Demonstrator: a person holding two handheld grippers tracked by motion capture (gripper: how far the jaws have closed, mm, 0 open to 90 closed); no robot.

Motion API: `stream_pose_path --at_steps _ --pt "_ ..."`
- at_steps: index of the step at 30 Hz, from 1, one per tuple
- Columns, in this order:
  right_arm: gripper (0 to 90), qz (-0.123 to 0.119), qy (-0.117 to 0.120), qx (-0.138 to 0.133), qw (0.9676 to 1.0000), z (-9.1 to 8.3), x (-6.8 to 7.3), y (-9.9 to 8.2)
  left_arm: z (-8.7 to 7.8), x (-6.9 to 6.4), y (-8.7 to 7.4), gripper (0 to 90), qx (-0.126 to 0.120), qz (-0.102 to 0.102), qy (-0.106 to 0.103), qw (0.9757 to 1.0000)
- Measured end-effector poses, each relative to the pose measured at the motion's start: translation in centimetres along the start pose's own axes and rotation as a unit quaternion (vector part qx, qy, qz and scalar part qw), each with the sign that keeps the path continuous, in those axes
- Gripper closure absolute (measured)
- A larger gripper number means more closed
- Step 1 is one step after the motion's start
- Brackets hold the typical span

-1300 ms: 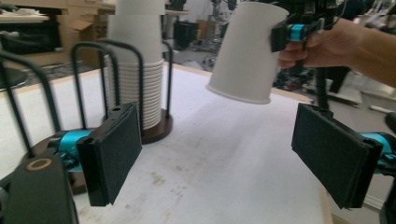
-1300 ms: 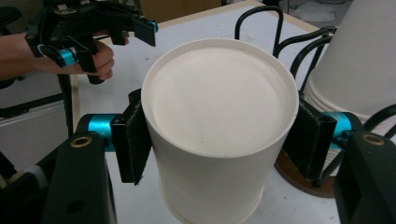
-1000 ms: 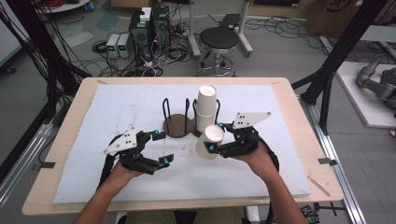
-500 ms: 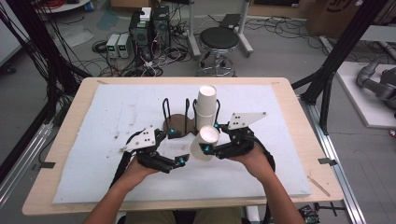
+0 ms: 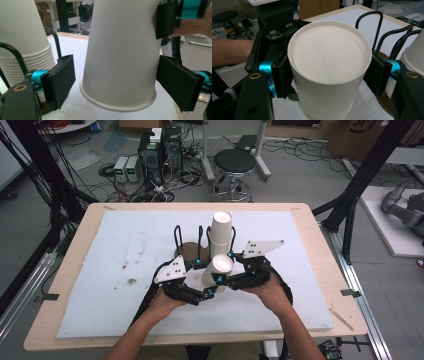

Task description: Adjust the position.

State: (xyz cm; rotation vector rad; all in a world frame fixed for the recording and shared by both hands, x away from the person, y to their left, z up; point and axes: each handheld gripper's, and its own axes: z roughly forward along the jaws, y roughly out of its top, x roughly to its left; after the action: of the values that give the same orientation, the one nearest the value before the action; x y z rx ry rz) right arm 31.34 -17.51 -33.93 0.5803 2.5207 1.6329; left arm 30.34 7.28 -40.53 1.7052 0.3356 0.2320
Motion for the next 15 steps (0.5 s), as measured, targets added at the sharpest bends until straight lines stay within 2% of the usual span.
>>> stream_pose_path --at_steps 5,7,13,15 --pt "33.1 0.002 0.002 0.0 1.0 0.08 0.14 0.04 0.38 -0.16 -0.12 16.4 0.006 0.003 -0.001 1.0" --pt "33.1 0.002 0.001 0.0 1.0 0.11 0.14 0.02 0.32 -0.19 -0.13 20.2 0.007 0.008 -0.004 0.9999" --pt "33.1 0.012 0.003 -0.006 0.9999 0.18 0.02 -0.13 0.13 -0.11 -0.09 23.5 0.009 0.008 -0.006 0.9999" --pt "32.8 0.014 0.004 -0.007 0.9999 0.19 0.03 -0.18 0.02 -0.13 -0.03 25.0 0.011 0.013 -0.006 0.9998"
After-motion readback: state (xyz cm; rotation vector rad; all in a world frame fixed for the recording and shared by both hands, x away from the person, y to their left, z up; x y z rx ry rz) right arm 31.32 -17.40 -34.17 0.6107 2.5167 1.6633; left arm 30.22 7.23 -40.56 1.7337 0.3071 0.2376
